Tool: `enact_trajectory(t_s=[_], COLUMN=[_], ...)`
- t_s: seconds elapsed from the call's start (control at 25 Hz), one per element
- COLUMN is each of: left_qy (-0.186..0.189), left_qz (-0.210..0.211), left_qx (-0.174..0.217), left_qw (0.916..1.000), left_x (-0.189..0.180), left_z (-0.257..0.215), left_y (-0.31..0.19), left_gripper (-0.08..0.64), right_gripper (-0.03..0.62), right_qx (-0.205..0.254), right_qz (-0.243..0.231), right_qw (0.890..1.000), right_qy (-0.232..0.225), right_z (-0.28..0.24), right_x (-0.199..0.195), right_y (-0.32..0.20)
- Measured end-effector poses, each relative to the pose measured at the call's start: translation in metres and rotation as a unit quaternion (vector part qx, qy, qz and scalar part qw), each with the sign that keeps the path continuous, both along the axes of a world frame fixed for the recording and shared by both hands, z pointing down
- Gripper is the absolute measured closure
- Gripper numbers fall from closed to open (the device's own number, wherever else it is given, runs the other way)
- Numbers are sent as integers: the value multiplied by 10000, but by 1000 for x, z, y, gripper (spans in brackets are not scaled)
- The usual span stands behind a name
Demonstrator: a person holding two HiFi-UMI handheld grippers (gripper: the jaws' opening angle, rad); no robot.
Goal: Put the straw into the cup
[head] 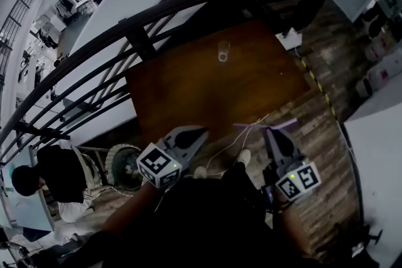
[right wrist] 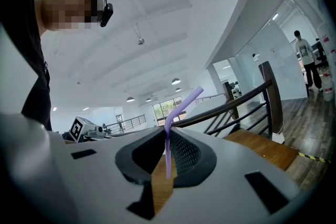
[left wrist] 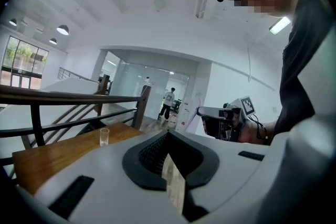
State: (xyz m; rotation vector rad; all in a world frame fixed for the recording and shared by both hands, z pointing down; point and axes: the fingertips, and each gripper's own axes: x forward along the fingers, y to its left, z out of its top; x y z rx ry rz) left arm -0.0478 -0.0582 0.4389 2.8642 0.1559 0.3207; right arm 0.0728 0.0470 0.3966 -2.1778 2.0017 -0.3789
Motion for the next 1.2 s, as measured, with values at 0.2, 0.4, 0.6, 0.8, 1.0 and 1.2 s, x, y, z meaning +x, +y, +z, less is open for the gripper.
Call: enact_trajectory(t_s=[0.2, 0.4, 0.6, 0.8, 1.0, 1.2], left_qy=[79, 148, 294, 211, 81, 26], left_qz=[-215, -467, -915, -1294, -1383, -1443], left_qx=[-61, -12, 21, 30, 187, 148], left_qw=[9997, 9988, 9954, 9914, 9902, 9894], left_x=[58, 109, 134, 159, 171, 175], left_z=[5, -2, -31, -30, -25, -18], left_y=[5, 12, 15, 14, 6, -7], left_gripper=[549, 549, 549, 549, 549, 549], right_gripper=[554, 554, 555, 555, 554, 554], right_qx=[-49, -45, -89, -47, -27, -44], right_qz=[-182, -453, -911, -1199, -1422, -1572], right_qw=[9998, 9989, 9957, 9927, 9897, 9873], right_qy=[26, 98, 150, 72, -144, -216], right_z=[3, -6, -24, -23, -13, -7], right_x=[58, 109, 140, 180, 190, 188], right_y=[3, 7, 3, -9, -30, -51])
